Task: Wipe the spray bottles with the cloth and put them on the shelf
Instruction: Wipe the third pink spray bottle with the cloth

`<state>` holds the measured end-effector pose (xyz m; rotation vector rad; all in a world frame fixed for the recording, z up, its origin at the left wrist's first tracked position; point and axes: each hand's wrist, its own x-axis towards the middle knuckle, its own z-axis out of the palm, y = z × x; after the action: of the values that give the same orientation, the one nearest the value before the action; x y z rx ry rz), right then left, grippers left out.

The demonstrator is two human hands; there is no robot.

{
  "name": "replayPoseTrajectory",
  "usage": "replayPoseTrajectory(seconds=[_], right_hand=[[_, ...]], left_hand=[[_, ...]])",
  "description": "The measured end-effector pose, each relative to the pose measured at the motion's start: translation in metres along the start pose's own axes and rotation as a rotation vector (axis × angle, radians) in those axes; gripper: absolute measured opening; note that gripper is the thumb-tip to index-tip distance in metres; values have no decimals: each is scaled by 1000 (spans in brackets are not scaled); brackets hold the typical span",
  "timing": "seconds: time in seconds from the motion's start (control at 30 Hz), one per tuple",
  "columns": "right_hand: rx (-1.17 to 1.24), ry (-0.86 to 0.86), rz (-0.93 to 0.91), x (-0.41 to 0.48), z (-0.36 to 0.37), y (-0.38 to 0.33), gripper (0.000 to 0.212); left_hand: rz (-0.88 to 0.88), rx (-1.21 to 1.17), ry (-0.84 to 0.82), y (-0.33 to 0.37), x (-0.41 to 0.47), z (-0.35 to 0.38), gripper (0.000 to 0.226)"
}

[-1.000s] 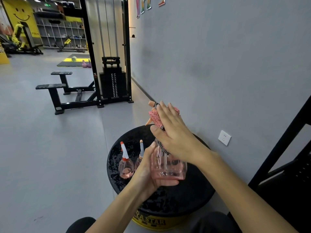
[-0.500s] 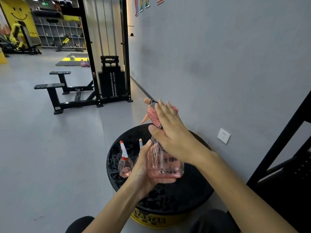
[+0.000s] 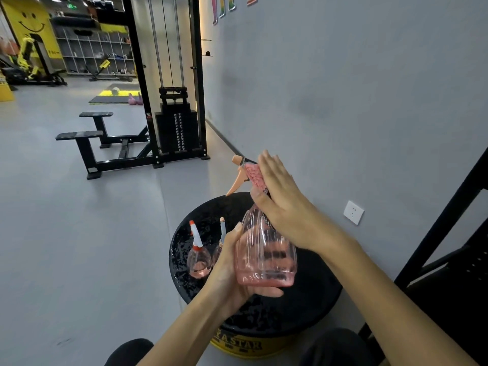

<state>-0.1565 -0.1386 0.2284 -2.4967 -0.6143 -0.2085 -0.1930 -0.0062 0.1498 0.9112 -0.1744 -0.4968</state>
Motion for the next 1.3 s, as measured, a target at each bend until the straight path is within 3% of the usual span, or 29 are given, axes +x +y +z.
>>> replayPoseTrajectory(seconds=[0.17,0.4,0.7,0.97,1.17,1.3], right_hand=[[-75,-1,-51,-18,9,-7,71],[-96,33,71,13,-5,0,72],[-148,-33,-42,-10,12,-15,69],[-158,16,61,24,-9,-9,68],[-362,-97,-39,8,9,-23,71],[-364,-127,-62,8,11,-21,67]], left_hand=[[-12,20,15,-1,-2,-1,62],[-21,44,-21,-6,1,3,63],[0,80,14,1,0,-2,58],[-54,52,-20,-5,0,0,60],[-6,39,-16,-5,-2,-2,50],[12,30,-24,-7,-3,-2,42]])
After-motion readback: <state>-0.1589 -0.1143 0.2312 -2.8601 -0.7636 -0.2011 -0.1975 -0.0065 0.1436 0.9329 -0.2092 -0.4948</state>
